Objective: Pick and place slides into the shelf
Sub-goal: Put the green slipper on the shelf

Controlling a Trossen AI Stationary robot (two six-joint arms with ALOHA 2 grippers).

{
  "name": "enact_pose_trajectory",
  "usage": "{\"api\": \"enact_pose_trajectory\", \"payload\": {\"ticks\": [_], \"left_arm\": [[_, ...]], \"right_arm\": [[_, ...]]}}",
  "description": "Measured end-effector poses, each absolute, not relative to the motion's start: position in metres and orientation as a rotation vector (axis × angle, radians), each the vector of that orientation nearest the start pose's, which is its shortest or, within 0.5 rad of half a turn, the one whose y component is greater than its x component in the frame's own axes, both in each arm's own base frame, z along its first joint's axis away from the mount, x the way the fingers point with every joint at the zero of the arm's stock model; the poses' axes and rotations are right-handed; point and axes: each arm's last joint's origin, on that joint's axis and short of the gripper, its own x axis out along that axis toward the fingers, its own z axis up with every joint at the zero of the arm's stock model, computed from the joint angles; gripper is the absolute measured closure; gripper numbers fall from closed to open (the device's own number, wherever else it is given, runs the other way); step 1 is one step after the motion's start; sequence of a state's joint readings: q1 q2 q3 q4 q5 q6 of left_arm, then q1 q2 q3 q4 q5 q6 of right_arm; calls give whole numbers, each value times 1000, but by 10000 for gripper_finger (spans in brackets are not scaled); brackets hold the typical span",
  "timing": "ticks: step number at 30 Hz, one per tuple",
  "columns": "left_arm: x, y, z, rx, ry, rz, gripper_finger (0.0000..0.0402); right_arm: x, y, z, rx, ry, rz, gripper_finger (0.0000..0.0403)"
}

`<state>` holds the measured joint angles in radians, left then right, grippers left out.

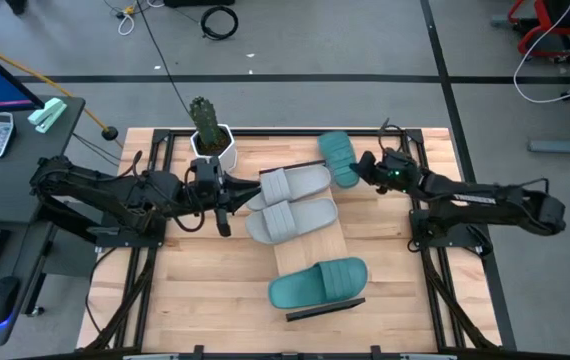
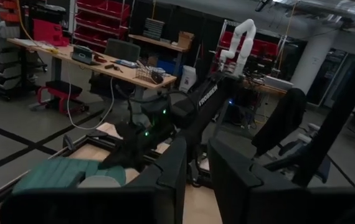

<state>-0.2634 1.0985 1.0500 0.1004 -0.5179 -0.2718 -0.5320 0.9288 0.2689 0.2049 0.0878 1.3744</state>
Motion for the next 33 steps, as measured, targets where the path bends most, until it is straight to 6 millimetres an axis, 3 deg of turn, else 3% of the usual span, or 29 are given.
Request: {"api": "enact_pose_trajectory", "payload": {"ticks": [12,24,33], "left_arm": [[236,-49,391,-303,-82,243,331],[236,-49,391,-320,-79,234,329],[238,-40,388,-331,-54,264,329]], "right_arm": [[136,-78,215,1311,-160,-697,318],[130,-74,313,883,-21,-650,320],[132,-68,362,703,71,-416,321]]}}
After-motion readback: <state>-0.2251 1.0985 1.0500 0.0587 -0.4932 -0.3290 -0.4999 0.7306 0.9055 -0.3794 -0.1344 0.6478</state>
